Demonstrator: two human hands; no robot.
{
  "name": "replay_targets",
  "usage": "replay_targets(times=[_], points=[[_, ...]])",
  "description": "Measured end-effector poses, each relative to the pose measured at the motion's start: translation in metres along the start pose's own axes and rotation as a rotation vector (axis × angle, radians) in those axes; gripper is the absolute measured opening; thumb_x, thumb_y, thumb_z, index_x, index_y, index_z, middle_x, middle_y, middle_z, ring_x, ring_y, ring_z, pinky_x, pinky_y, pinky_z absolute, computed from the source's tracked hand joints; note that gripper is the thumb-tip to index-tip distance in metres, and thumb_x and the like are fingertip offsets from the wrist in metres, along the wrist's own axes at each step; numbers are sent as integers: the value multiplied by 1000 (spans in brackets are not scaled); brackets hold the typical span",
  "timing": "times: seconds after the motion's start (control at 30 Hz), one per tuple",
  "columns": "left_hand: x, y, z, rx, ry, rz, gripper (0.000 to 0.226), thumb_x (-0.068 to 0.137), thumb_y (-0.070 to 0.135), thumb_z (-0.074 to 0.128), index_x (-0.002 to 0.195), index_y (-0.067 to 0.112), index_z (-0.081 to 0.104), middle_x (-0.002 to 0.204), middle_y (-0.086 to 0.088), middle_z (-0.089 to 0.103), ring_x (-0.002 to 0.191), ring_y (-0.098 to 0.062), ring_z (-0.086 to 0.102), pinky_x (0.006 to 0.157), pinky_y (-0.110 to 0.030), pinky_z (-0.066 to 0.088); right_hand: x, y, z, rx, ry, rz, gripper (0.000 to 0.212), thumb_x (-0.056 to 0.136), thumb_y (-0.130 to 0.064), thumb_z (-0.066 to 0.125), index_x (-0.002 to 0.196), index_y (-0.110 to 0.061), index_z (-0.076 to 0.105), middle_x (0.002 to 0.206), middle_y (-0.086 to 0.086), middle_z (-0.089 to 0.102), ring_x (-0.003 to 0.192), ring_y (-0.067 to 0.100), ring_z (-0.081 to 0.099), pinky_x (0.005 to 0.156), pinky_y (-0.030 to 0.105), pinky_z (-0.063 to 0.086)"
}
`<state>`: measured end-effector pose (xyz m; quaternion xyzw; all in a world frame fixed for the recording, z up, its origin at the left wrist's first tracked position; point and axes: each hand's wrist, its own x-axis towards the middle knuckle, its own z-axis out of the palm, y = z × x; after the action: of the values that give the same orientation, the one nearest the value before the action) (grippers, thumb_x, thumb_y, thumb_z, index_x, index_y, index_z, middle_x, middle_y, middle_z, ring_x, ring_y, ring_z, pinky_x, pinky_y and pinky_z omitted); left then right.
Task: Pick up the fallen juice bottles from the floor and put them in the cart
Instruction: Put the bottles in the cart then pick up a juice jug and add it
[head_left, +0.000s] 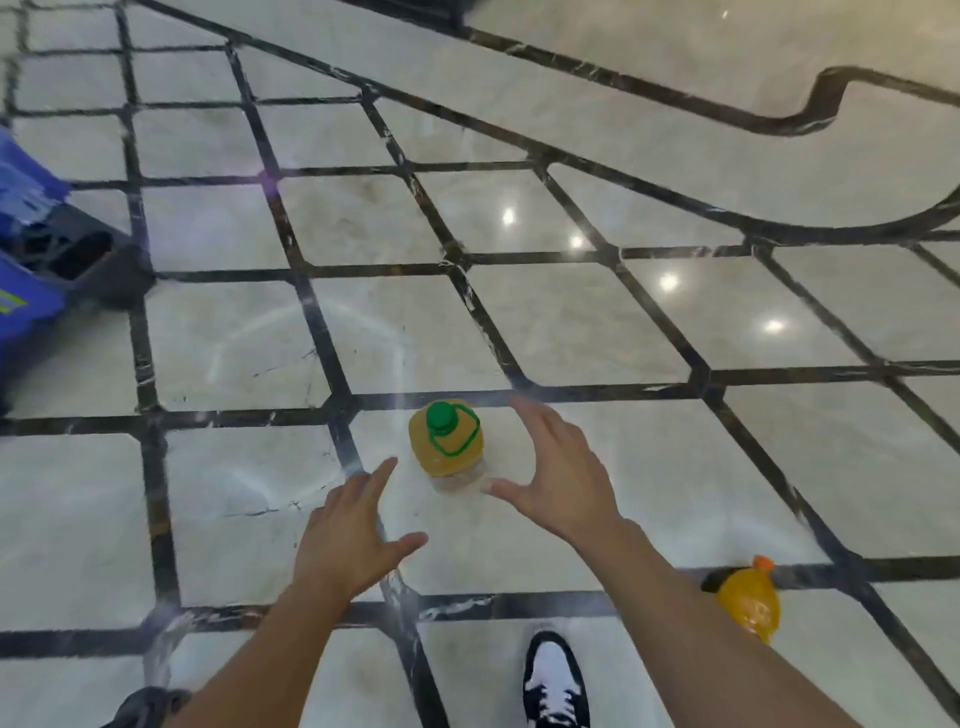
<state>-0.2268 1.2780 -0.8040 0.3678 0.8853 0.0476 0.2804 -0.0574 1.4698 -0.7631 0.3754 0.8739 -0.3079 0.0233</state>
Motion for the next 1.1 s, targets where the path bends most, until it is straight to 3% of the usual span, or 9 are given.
replay_targets(times=[0.17,0.27,0.37,0.47,0.57,0.63,0.73,0.93,1.1], points=[[105,-38,99,-264,49,-58,136,60,63,87,160,38,-2,168,1,23,151,-26,29,117,-48,38,96,11,75,-96,-43,-245,102,78,-64,73,158,-42,15,165,-6,22,147,21,28,112,40,35],[151,-50,141,-555,124,7,151,47,49,99,155,51,-6,169,8,13,152,-19,24,119,-45,33,134,5,106,-227,-8,-396,82,85,-71,57,155,-40,28,152,-2,41,135,24,39,101,42,45],[185,-47,163,-845,120,163,153,42,29,105,143,68,-3,164,13,24,144,-3,37,116,-34,41,161,2,125,-367,37,-482,70,87,-74,51,142,-31,50,126,4,52,112,26,53,84,42,54],[206,-42,174,-903,136,259,148,49,14,102,141,64,-2,147,23,37,124,14,49,95,-7,46,175,2,135,-400,146,-528,52,96,-65,45,112,-18,64,107,6,51,79,27,59,62,36,49],[208,-39,174,-912,198,300,142,47,20,101,141,67,6,145,19,44,129,-3,54,103,-26,49,177,8,144,-268,311,-597,45,97,-48,42,88,-10,65,93,8,52,52,30,50,48,33,41],[200,-34,168,-913,218,299,137,47,20,100,141,64,11,143,17,48,127,-9,56,103,-37,53,174,16,140,-170,366,-605,41,92,-42,42,80,-9,63,86,7,53,49,30,51,44,36,45],[177,-21,154,-910,214,303,131,44,32,97,145,56,18,142,13,49,125,-12,57,100,-39,55,161,21,119,-145,354,-590,31,89,-38,45,77,-11,57,80,3,52,52,29,53,43,44,48],[85,11,78,-1013,212,227,126,46,25,100,132,70,19,126,36,51,118,0,58,90,-16,52,104,-48,39,-74,282,-631,23,84,-33,52,73,-14,57,75,-2,53,52,26,54,44,40,49],[-18,36,-47,-1113,270,178,129,50,4,100,148,35,22,141,4,50,119,0,58,88,-12,51,42,-157,-75,-55,247,-707,23,83,-34,54,72,-14,59,74,-3,54,55,21,55,46,39,51]])
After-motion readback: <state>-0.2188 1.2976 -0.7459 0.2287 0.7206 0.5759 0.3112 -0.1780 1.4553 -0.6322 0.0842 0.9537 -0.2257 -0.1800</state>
